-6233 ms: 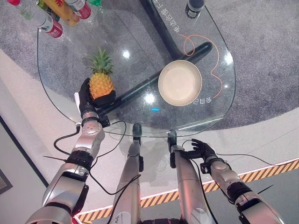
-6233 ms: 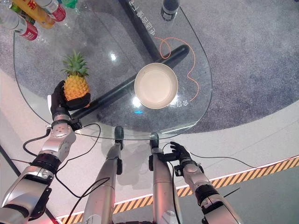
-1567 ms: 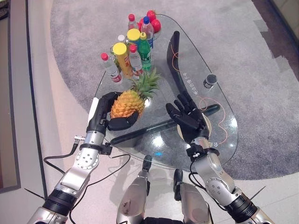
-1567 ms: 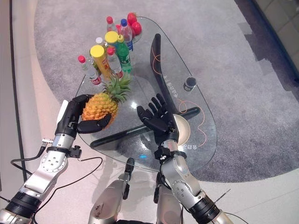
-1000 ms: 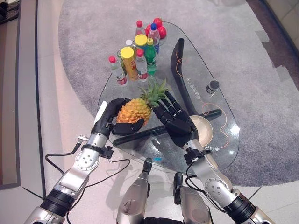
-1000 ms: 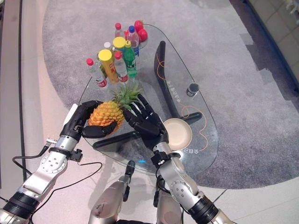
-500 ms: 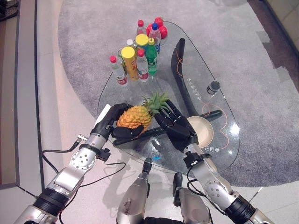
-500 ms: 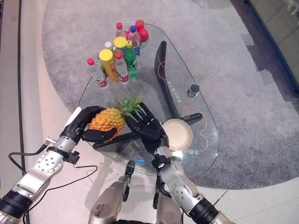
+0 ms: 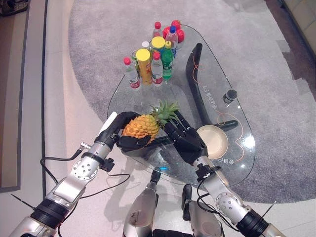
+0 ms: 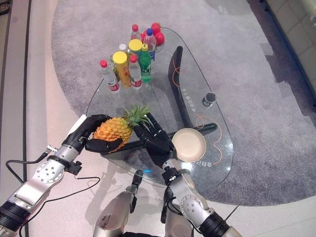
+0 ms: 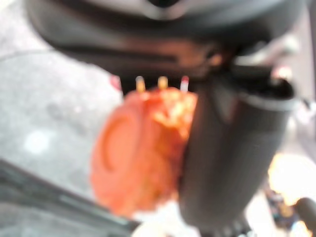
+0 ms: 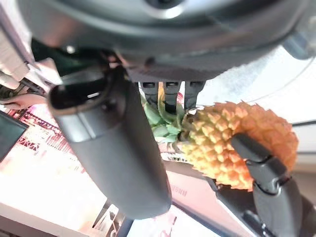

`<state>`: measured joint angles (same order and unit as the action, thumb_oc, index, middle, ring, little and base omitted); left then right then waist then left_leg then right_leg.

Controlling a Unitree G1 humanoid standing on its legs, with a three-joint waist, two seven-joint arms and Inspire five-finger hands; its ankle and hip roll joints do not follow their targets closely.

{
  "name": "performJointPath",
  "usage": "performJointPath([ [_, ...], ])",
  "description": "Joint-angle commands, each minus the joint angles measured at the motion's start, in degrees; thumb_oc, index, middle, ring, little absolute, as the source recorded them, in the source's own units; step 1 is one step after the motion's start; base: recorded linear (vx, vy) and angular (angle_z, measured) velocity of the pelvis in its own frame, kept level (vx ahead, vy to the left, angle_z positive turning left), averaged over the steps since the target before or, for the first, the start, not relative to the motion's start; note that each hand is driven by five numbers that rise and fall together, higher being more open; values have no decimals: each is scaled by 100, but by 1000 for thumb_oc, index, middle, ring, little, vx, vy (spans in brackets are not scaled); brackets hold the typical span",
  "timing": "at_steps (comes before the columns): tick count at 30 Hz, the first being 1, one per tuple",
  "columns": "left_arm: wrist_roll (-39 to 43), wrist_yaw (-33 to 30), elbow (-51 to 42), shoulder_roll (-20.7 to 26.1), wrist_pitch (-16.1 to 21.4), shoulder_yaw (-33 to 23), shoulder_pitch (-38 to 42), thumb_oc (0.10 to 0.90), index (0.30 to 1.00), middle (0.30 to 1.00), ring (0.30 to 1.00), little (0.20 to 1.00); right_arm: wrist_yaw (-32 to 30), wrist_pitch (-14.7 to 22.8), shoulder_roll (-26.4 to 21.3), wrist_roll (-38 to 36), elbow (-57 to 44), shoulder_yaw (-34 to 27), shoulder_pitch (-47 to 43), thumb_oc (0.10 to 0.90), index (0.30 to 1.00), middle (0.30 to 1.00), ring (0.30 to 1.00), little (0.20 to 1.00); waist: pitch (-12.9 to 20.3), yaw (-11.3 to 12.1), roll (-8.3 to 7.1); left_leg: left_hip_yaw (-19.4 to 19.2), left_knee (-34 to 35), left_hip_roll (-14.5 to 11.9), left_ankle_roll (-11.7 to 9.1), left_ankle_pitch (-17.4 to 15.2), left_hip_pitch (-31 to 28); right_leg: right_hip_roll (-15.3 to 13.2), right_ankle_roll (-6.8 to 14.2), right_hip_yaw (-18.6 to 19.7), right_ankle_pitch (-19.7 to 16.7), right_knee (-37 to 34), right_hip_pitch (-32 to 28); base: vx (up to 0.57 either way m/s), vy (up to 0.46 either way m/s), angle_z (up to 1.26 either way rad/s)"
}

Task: Pick up the fruit to the plate

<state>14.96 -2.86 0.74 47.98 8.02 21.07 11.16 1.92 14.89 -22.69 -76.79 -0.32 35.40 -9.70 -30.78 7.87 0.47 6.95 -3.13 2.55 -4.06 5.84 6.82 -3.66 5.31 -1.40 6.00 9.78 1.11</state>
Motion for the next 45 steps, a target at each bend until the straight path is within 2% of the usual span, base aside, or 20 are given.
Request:
performJointPath([
  [1,-158,933,-1237,-99,900,644,366,100,300,300,300,200,1609,-4,494,-59,-1180,335,-820,800,900,900,900,900,156,-81,-6,102,-683,617,586,-871,-349,164,545,34,-638,-149,211,43,-37,1],
  [4,-45,937,-1197,-16,896,742,433,100,300,300,300,200,2227,-24,491,-159,-1248,437,-897,800,900,900,900,900,166,-57,-24,145,-689,618,589,-911,-399,172,569,32,-625,-154,162,51,-30,2],
  [7,2,928,-1128,29,922,848,485,100,300,300,300,200,2366,116,482,-140,-1288,574,-1010,800,900,900,900,900,203,-34,-32,186,-678,625,601,-931,-463,183,579,49,-621,-171,100,82,-24,5],
  [9,-29,922,-1032,36,1009,938,508,100,300,300,300,200,2125,290,506,-263,-1199,632,-1046,800,900,900,900,900,273,-26,-28,216,-679,647,607,-951,-504,192,583,68,-606,-162,74,88,5,10],
  [14,-262,778,-1021,-26,1125,997,405,100,300,300,300,200,909,771,633,-342,-920,501,-826,800,900,900,900,900,357,-72,-16,204,-660,662,616,-949,-554,193,578,89,-589,-139,77,32,14,1],
  [16,-335,729,-1042,-49,1141,959,354,100,300,300,300,200,613,937,665,-325,-842,404,-707,800,900,900,900,900,342,-95,-13,191,-653,660,622,-942,-556,196,576,103,-595,-136,95,0,0,0],
  [20,-461,677,-1104,-45,1189,880,264,100,300,300,300,200,223,1091,679,-218,-877,310,-521,800,900,900,900,900,285,-121,-23,180,-646,639,622,-940,-551,202,597,114,-616,-130,133,0,0,0],
  [22,-615,633,-1142,-15,1256,838,257,100,300,300,300,200,-351,1146,657,33,-910,273,-496,800,900,900,900,900,246,-134,-38,173,-645,629,625,-932,-537,219,613,133,-637,-103,183,-25,-39,-1],
  [25,-839,487,-1198,50,1317,799,296,100,300,300,300,200,-909,1145,651,291,-869,233,-539,800,900,900,900,900,193,-138,-49,168,-624,615,622,-914,-557,227,618,139,-667,-105,190,-7,-11,0],
  [26,-840,487,-1198,50,1317,799,296,100,300,300,300,200,-913,1144,651,293,-872,234,-539,800,900,900,900,900,192,-138,-49,168,-623,614,622,-914,-559,227,618,139,-668,-105,189,0,0,0],
  [27,-963,361,-1189,79,1364,734,281,100,300,300,300,200,-1268,1027,643,386,-821,189,-506,800,900,900,900,900,168,-149,-62,157,-588,603,627,-896,-583,233,627,147,-694,-104,202,0,0,0],
  [31,-1130,160,-1232,85,1398,606,204,100,300,300,300,200,-1686,954,648,344,-755,125,-385,800,900,900,900,900,134,-147,-88,141,-558,574,635,-868,-612,233,646,147,-732,-90,212,0,0,0],
  [40,-1399,-139,-1261,16,1517,381,34,100,300,300,300,200,-1743,828,826,137,-652,128,-233,800,900,900,900,900,99,-95,-110,154,-494,551,653,-828,-634,225,666,101,-800,-68,277,0,0,0],
  [45,-1550,-208,-1274,-20,1589,276,-14,100,300,300,300,200,-1568,779,906,-84,-584,147,-154,800,900,900,900,900,99,-75,-120,167,-454,547,673,-818,-672,227,656,95,-812,-73,269,0,0,0],
])
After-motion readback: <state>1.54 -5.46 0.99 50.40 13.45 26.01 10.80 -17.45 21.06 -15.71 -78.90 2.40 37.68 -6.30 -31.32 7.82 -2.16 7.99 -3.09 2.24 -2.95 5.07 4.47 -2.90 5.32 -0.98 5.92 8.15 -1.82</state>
